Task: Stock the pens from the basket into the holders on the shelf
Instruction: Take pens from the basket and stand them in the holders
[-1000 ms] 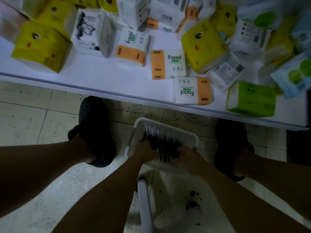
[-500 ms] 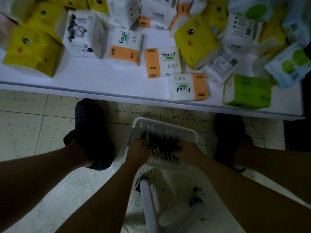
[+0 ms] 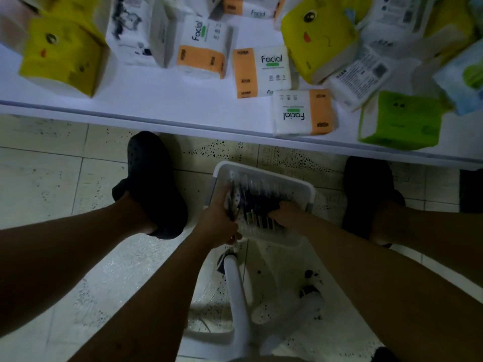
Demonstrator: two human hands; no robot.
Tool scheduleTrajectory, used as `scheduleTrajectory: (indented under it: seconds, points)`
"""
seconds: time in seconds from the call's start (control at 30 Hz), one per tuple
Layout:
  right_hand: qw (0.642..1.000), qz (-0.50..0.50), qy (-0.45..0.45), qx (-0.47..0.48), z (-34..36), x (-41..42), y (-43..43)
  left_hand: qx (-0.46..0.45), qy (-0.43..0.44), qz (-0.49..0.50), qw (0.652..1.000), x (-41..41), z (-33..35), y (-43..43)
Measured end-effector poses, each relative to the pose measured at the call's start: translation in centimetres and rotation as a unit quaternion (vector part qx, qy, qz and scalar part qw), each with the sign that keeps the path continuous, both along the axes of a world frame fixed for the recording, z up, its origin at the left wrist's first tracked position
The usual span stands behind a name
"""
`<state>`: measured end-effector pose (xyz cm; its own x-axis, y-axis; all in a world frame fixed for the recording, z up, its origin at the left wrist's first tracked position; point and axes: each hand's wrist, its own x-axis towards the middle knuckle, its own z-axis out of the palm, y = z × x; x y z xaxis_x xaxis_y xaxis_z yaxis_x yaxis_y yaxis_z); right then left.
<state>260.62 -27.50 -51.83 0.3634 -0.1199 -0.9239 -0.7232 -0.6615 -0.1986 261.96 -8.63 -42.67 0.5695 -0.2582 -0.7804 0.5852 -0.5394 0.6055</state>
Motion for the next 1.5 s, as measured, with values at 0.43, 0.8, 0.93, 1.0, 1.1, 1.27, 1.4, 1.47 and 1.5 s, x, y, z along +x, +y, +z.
scheduleTrajectory:
  seconds: [0.43,0.8,0.93,1.0,1.1,1.27,1.4,1.47,1.5]
  points:
    - [0.996,0.048,-0.076,-0.029,1.0,-0.4,0.5,-0.019,-0.019,0.053,0.998,1.1,1.0,-1.8]
    - [0.96,-0.038,-0.276,-0.015,6.7,-2.4,0.1,-0.012,-0.117,0.096,0.988,1.1,3.8,-2.9]
    - [0.932,-0.06,-0.358,-0.009,9.2,-2.5,0.4,-0.031,-0.137,0.116,0.983,1.0,6.1,-3.5]
    - [0.918,-0.087,-0.385,0.033,10.7,-2.4,0.5,-0.033,-0.147,0.112,0.982,1.0,7.2,-3.9]
    - [0.902,-0.099,-0.415,0.069,12.9,-2.3,0.1,-0.041,-0.176,0.098,0.979,0.9,9.0,-4.6]
    - [0.864,-0.116,-0.487,0.051,17.3,-2.1,-1.1,-0.079,-0.217,0.081,0.97,0.7,12.6,-5.5]
    - [0.815,-0.133,-0.563,0.038,21.8,-2.6,-1.8,-0.096,-0.274,0.081,0.954,0.3,15.6,-5.6]
    - [0.798,-0.123,-0.588,0.038,24.0,-2.8,-1.8,-0.119,-0.282,0.079,0.949,0.2,17.2,-5.6]
    - [0.792,-0.121,-0.597,0.042,25.0,-2.8,-1.8,-0.136,-0.283,0.078,0.946,0.2,18.0,-5.7]
